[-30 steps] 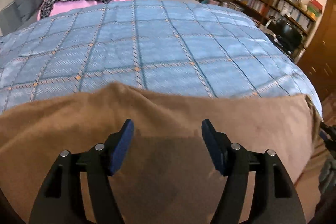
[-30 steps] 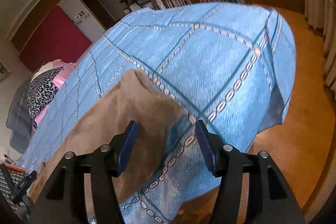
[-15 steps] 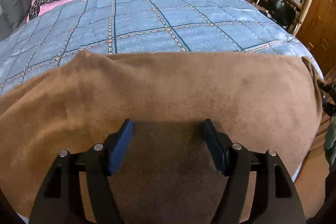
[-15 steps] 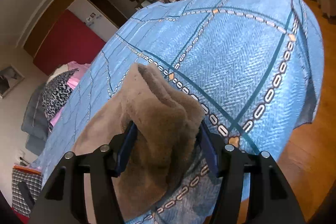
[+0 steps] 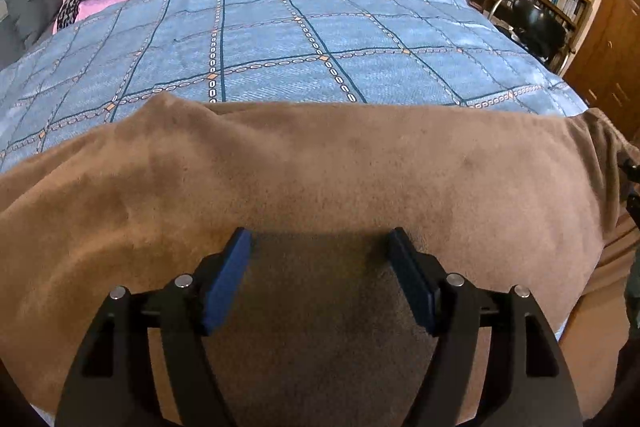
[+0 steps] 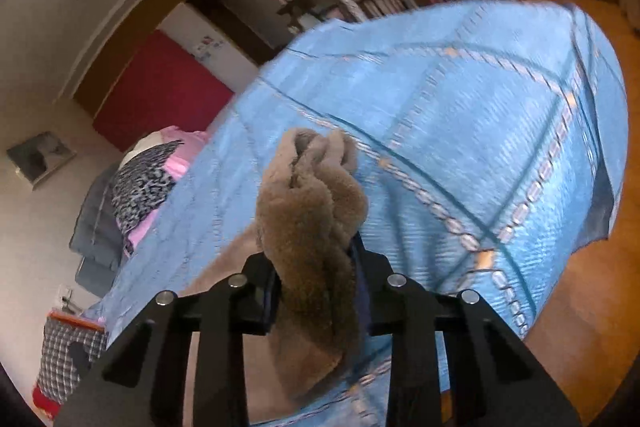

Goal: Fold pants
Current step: 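Grasp the pant cuff with the right tool and lift it toward the left tool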

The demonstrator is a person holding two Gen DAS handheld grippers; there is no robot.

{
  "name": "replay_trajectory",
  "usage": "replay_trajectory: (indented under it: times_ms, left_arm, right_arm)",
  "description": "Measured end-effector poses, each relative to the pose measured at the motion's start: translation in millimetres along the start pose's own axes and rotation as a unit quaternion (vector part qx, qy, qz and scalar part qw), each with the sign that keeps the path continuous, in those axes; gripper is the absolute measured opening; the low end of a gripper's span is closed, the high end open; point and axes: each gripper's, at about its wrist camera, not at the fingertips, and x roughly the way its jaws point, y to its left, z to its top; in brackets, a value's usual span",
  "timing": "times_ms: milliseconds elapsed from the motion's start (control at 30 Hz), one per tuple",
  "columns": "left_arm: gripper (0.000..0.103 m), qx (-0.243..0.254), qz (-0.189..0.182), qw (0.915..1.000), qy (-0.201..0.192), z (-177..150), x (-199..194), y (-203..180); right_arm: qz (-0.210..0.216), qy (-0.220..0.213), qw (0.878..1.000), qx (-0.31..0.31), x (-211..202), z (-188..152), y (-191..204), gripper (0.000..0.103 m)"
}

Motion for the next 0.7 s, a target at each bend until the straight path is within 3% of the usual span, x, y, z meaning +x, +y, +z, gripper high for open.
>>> replay_trajectory:
  times_ms: [200,333,533,700]
  left_arm:
    - [0.073,-0.026,-0.022,0.9993,-0.019,7.3,-18.3,11.0]
    - [0.073,-0.029,-0.027,0.9985,-0.037,11.0,-32.4,18.4]
    - [0.073,-0.062,-0.026,0.9965,-0.051,7.7,-46.4,43.7]
    - [0.073,-0.090,-0.019,0.9945,-0.051,-4.8,-51.2,64.5]
  right_arm:
    - [0.046,-0.009,0.994,-0.097,-19.1,-4.8,83.1,0.029]
    - [0.091,0.008,0.986,-0.137,-16.7,-19.4,137.4,0.029]
    - [0.155,0.047,0.967,-0.194,-5.0,-57.6,212.9,0.029]
    - [0.165,0.089,0.947,-0.259,17.3,-107.8,266.3,0.029]
